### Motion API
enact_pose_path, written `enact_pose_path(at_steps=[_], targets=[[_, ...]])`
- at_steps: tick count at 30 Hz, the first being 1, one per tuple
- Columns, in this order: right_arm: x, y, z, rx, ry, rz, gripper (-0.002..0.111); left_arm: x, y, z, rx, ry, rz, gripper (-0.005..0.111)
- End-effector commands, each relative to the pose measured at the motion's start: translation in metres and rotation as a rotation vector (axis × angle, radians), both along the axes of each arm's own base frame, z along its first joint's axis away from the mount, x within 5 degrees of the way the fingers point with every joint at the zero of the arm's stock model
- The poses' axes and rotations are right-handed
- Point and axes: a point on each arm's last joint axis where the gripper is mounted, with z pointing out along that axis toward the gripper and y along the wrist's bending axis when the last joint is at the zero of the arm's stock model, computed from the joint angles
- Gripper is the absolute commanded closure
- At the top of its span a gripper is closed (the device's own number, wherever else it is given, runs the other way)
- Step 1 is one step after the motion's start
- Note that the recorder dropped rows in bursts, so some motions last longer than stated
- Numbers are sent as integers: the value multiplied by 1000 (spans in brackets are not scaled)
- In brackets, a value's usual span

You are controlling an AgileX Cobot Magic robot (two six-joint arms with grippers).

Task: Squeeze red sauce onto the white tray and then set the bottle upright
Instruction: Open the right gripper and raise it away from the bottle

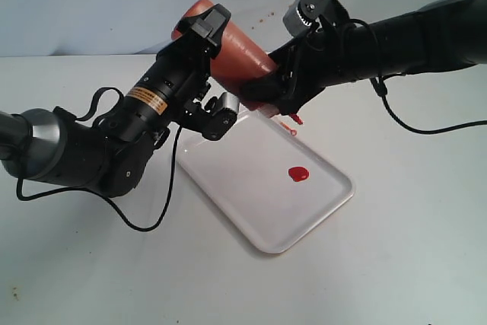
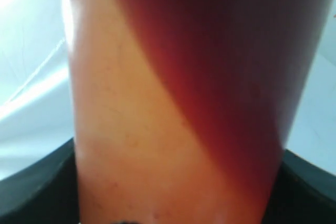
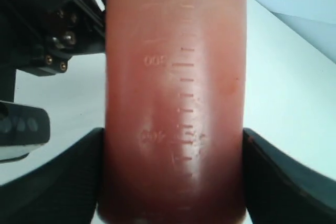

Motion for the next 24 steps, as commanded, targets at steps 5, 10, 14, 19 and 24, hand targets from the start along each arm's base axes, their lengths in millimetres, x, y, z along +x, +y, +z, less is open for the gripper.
enact_pose_path(at_steps=[5, 10, 14, 19, 24], targets=[[0, 0, 12, 40, -26, -14, 88, -1, 2, 13, -61, -50, 15, 107], [0, 1, 13, 58, -19, -11, 14, -1, 2, 13, -61, -50, 15, 107], [0, 1, 13, 56, -23, -9, 5, -1, 2, 13, -61, -50, 15, 107], [-1, 0, 16, 57, -32, -10, 5, -1, 2, 13, -61, -50, 15, 107], [-7, -7, 29, 1, -67, 9, 5, -1, 2, 13, -61, -50, 15, 107]])
